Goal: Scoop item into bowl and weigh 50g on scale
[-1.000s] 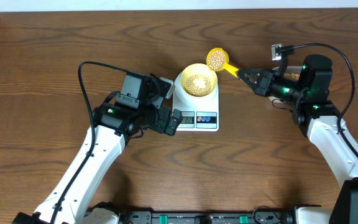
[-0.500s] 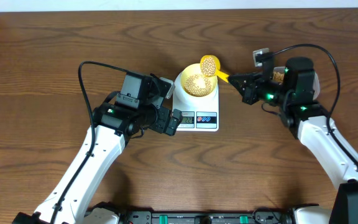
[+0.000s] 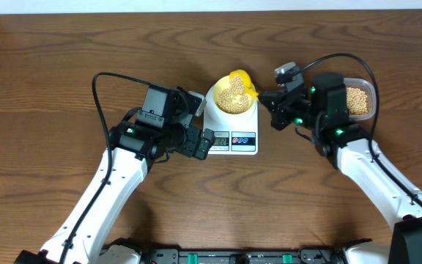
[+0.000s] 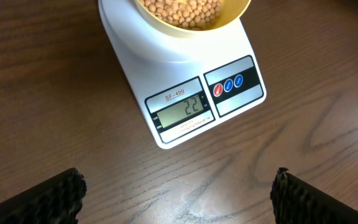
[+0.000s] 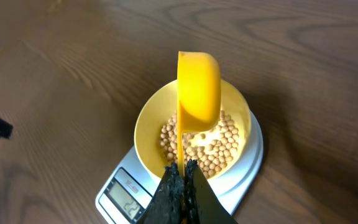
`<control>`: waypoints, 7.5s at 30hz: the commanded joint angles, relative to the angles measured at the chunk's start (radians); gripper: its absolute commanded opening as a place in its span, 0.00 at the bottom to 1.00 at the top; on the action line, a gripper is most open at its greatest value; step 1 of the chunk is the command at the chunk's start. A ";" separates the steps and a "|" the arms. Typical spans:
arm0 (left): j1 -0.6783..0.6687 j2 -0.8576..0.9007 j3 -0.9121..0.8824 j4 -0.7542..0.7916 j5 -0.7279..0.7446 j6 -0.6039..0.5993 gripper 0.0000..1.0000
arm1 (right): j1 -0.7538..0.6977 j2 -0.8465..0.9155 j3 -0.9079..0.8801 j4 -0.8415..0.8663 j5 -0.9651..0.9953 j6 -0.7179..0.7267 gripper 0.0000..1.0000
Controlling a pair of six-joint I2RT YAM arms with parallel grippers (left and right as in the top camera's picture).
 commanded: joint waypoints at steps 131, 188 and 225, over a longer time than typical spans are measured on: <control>0.000 0.008 0.006 0.001 0.004 0.016 0.97 | -0.335 -0.110 0.040 -0.470 0.366 0.128 0.01; 0.000 0.008 0.006 0.001 0.004 0.016 0.97 | -0.661 -0.185 0.040 -0.447 -0.270 0.410 0.01; 0.000 0.008 0.006 0.001 0.004 0.016 0.97 | -0.141 -0.067 0.040 -0.134 -0.179 0.387 0.01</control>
